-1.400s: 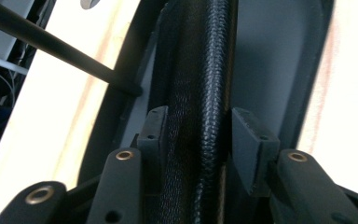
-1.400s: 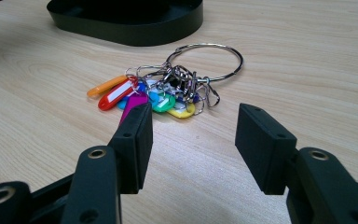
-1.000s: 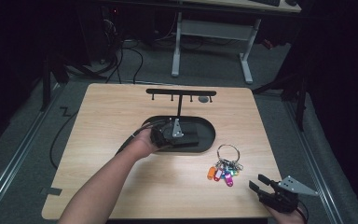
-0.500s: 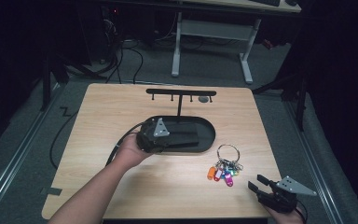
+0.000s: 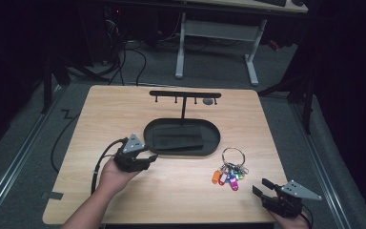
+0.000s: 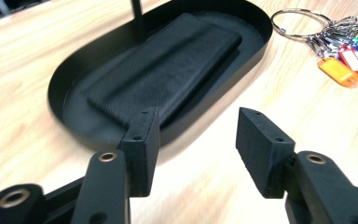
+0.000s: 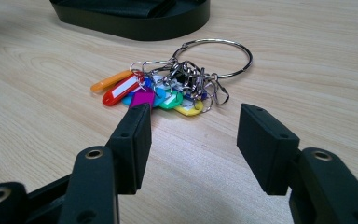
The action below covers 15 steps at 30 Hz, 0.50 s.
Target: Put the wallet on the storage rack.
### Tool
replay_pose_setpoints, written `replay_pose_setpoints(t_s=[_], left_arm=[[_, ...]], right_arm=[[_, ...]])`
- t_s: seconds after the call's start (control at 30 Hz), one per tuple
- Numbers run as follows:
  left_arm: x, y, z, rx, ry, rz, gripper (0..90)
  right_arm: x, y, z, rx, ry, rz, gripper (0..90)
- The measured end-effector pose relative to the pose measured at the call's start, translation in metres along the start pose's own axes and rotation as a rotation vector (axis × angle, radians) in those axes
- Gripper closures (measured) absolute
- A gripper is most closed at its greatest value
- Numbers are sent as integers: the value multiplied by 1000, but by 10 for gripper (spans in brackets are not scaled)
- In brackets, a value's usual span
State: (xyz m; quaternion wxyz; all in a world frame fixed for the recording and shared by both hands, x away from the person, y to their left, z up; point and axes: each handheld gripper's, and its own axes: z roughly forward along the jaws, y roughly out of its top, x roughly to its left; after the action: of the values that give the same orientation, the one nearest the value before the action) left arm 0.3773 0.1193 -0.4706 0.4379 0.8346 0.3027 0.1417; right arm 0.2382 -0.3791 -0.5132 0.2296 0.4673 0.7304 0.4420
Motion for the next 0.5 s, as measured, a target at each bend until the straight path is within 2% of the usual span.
replay_pose_setpoints(t_s=[0.07,0.2,0.27,0.3,0.37,0.47,0.5], left_arm=[[-2,-14,-11,-17,16,-57,464],[-9,-36,-21,-30,42,-106,406],[-11,-41,-22,-26,48,-112,376],[-16,-52,-27,-46,59,-127,364],[-20,-60,-30,-51,56,-133,346],[-22,-62,-33,-63,33,-133,343],[-23,-63,-35,-82,34,-123,343]], right_arm=[[1,0,2,7,-4,-1,451],[1,0,4,13,-4,-3,460],[1,0,4,14,-4,-1,463],[2,-1,5,17,-7,3,463],[3,-2,6,27,-16,4,463],[4,-3,7,39,-26,1,460],[6,-2,8,42,-54,-6,456]])
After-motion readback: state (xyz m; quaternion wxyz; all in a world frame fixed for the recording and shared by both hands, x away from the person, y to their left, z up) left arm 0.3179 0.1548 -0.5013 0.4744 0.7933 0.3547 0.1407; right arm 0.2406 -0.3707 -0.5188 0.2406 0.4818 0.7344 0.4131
